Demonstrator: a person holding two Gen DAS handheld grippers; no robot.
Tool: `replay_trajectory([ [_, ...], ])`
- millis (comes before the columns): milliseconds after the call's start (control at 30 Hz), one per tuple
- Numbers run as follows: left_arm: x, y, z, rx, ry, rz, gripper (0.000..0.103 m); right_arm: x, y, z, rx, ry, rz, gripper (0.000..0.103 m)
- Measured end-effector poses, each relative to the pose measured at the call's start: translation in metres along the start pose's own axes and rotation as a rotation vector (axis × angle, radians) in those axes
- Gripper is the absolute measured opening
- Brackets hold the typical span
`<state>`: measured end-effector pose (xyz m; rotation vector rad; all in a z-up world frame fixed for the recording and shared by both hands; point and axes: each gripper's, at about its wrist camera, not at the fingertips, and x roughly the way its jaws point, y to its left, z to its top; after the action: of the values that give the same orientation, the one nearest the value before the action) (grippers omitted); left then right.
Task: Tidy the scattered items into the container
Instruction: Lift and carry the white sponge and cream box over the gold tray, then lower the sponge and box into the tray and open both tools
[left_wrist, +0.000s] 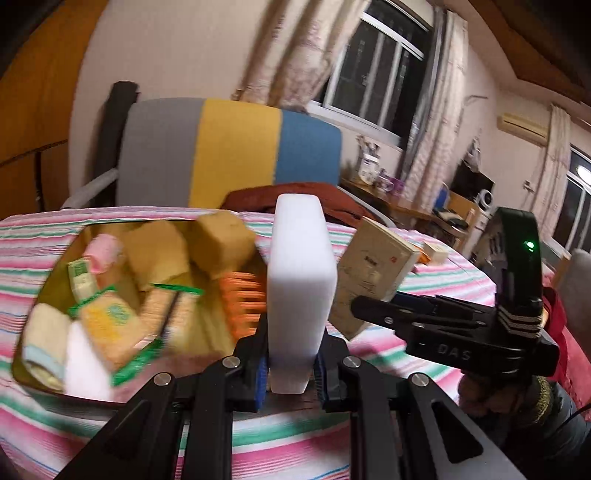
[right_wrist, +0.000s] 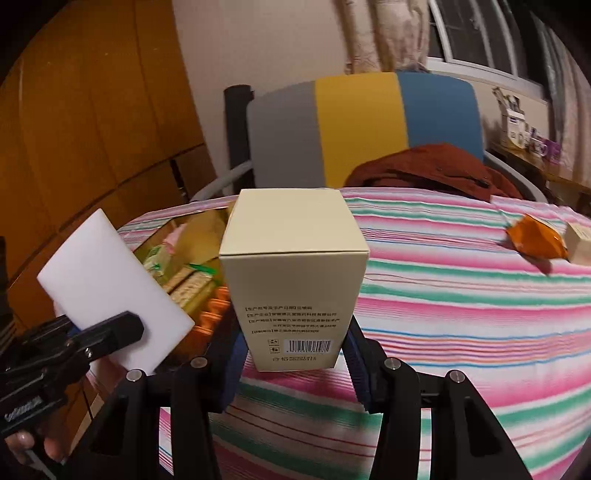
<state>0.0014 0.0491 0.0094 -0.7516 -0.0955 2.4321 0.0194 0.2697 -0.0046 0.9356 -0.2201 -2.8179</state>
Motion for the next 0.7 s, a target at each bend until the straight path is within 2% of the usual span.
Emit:
replay_trajectory([
  [233, -0.013, 0.058, 0.014, -0.046, -0.027, 0.125, 0.019, 0.019, 0.035, 0.024, -0.053, 0.011, 0.095, 0.050],
  [433, -0.015, 0.112, 0.020, -0.095, -0.029, 0.211, 0.019, 0.046, 0.070, 0.063, -0.082, 0.037, 0.215, 0.050],
  [567, -0.004, 0.136, 0.024, -0.129, -0.021, 0.228, 0.019, 0.082, 0.098, 0.090, -0.090, 0.086, 0.278, 0.050],
  [700, 0.006, 0.152, 0.024, -0.169, -0.005, 0.205, 0.019, 0.123, 0.124, 0.111, -0.094, 0.142, 0.312, 0.050],
])
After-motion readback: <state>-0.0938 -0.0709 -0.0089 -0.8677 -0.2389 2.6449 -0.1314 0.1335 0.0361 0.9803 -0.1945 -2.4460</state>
